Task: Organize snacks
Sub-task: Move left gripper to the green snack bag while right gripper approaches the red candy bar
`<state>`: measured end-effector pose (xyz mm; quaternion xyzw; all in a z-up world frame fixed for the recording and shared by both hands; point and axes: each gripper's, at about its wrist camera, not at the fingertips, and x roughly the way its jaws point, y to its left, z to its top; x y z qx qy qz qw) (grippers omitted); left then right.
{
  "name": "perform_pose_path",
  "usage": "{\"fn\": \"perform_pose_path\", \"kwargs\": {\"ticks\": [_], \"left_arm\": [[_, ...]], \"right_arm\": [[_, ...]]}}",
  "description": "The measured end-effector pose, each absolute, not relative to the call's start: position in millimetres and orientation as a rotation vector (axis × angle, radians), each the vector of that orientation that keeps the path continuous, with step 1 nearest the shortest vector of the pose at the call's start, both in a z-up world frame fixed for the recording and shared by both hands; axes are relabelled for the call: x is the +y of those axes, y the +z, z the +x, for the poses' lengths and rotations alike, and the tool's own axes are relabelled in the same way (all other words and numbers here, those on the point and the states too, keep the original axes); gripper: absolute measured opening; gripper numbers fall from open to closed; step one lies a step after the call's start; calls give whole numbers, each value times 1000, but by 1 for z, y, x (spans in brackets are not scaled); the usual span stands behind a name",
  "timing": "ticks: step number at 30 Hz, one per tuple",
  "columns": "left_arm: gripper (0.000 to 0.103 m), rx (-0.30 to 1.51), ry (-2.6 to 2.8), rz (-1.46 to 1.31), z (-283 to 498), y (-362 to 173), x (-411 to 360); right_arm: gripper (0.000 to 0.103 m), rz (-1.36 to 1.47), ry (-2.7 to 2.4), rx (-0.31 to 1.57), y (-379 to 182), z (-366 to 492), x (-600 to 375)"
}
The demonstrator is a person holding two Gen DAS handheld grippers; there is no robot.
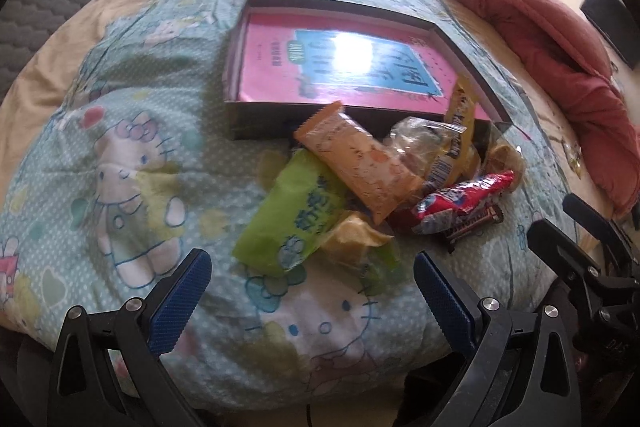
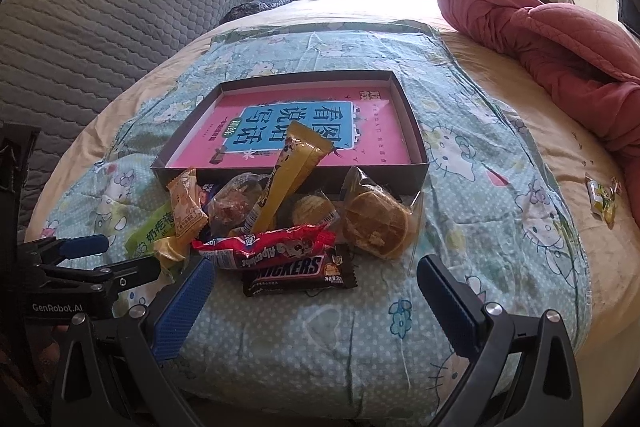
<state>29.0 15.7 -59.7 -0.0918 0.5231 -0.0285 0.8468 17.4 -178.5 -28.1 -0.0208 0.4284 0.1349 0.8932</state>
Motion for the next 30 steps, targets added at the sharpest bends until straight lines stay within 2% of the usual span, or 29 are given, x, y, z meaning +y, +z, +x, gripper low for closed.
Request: {"fn": "perform_pose_path", "kwargs": {"ticks": [2,8,18,22,27,30], "left_arm": [[100,1101,-63,-172,32,-61,8],[79,1126,-61,-156,41,-71,3],[72,1116,-83,-188,43,-77,8],[71,1114,-90,-193,42,-78,8],[71,1108,-96,-198,42,-79,10],[72,1109,-94,-188,41,-81,7]], "right_arm": [[102,-36,275,895,-30,20,-180],[102,16,273,924,-35,31,-185],[101,95,306,989,-45,45,-178],[97,198,314,1042,-48,50,-180],[73,234,321,1072,-55,58,-173],[63,247,336,1089,-58,62,-169]]}}
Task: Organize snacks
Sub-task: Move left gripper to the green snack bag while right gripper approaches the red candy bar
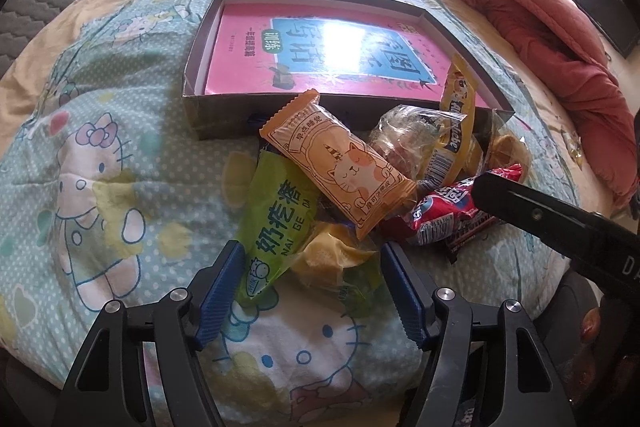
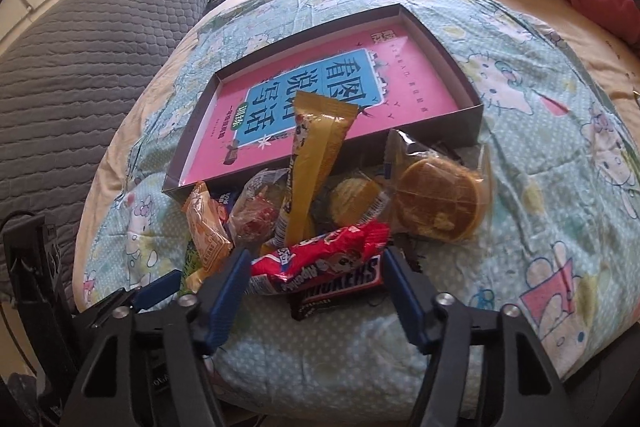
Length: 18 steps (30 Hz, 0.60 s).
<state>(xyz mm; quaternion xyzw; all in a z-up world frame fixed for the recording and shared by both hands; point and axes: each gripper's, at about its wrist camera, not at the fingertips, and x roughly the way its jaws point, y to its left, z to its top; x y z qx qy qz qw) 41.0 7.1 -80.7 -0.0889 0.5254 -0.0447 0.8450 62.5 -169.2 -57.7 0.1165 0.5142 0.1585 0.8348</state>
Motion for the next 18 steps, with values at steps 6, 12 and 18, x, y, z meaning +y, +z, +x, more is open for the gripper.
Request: {"fn": "perform_pose_path", "kwargs": {"ticks": [6,12,18], "left_arm": [[74,1118,-72,-162,44,-85,2],[59,1116,-61,-173,45,-85,7],[45,1100,-70,-189,39,-82,12]], "right_arm": [[40,258,323,1124,-69,71,-164],[25,302,380,1085,-69,73,-173],[22,322,396,1028,-56,68,-182]]}}
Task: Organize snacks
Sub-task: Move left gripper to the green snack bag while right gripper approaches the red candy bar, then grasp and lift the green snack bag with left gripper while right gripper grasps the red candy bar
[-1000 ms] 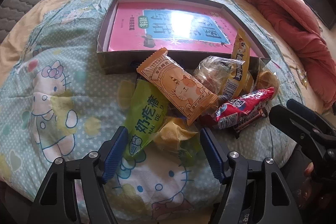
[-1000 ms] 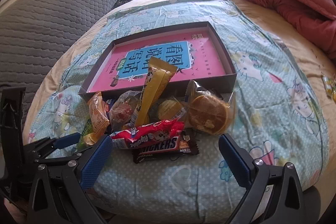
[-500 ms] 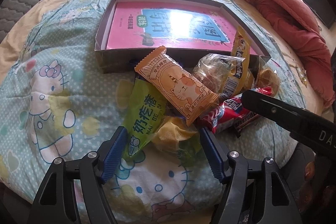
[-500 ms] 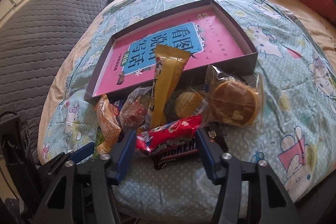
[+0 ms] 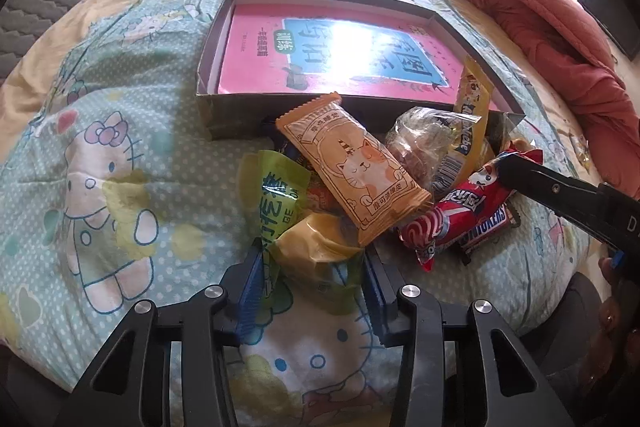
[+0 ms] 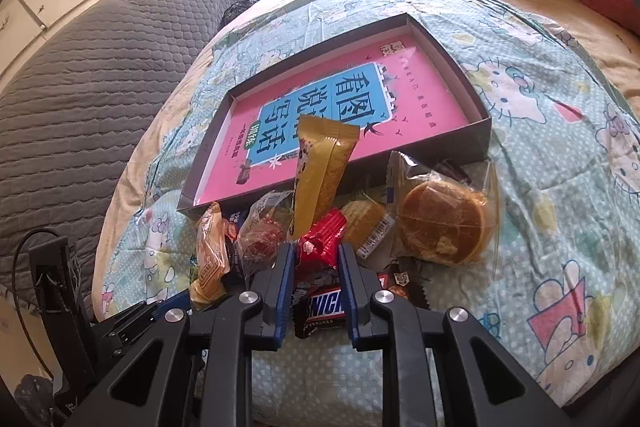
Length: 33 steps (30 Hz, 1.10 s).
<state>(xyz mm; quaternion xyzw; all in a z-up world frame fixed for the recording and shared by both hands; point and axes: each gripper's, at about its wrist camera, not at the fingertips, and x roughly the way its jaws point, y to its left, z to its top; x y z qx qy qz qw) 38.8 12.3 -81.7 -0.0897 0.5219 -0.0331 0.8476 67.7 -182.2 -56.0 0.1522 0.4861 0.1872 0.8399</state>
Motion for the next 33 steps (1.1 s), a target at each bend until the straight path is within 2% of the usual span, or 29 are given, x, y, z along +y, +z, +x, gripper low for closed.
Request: {"fn": "perform_pose_path", "kwargs": {"ticks": [26,33], "left_arm": [[45,1060,-88,-188,8,-48,24],[45,1120,59,-186,20,-62,42]], "right_arm": [[20,337,439,952,-36,55,-205],[20,342,449,944,-36,56,-207]]}}
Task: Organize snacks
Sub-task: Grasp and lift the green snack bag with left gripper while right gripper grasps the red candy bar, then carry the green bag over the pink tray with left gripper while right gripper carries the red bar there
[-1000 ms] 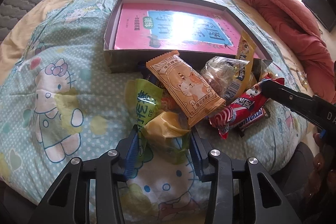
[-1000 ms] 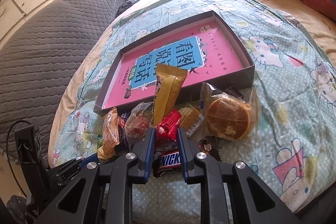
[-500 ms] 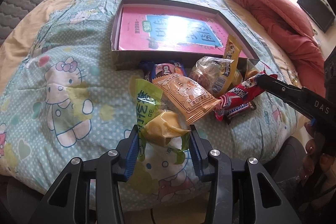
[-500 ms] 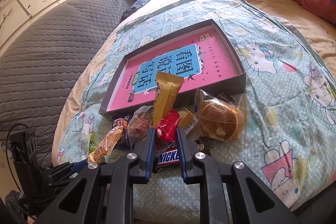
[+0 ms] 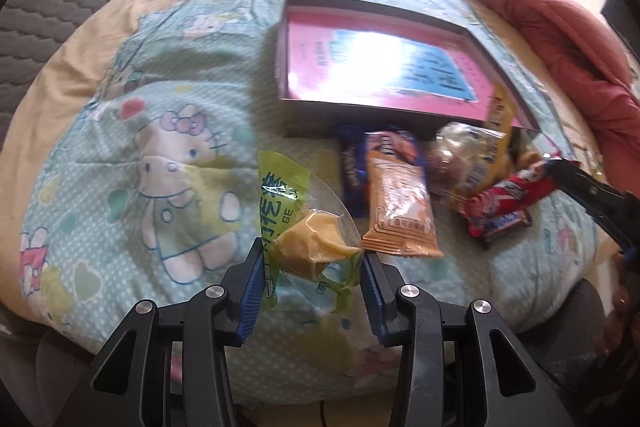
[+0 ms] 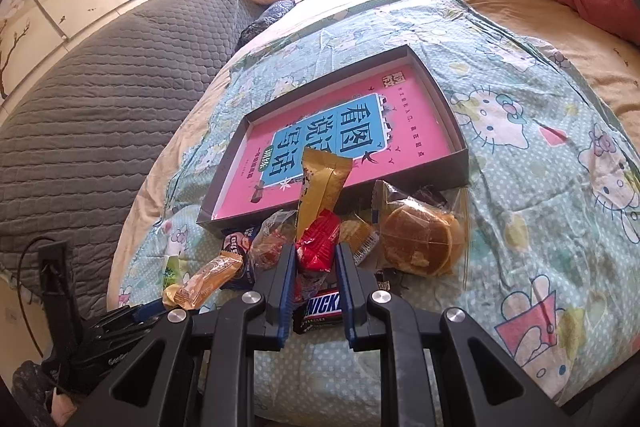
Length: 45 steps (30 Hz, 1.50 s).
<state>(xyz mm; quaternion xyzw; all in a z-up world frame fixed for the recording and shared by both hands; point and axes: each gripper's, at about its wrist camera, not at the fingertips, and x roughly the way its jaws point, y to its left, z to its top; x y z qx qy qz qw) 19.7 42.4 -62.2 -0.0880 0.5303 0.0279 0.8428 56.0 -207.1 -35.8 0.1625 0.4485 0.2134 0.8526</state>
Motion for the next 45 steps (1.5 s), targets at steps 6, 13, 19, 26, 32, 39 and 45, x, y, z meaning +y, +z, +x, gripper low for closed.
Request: {"fn": "perform_pose_path", "kwargs": {"ticks": [6,13,19,26,32,39,45], "left_arm": [[45,1163,124,-172,19,-70,55],[45,1133,184,-141,17,-64,68],[45,1081,115,-205,18,-55,71],[45,1026,79,-215,20,-39,62],[45,1006,51,-220,23,-31,55],[45,983,23,-233,31,-22,50],[45,961,13,-228,39,-13,46]], "right_arm": [[20,359,457,946,-37,57,-210],[20,333,450,929,-33,56,-208],[20,312,461,887,-25,54,-206],[16,325,496,871,-21,58,-207],[16,376,497,877,-25,65,-214],[16,393,504,839,-13,67,-222],[16,416,496,804,-2,74,-230]]}}
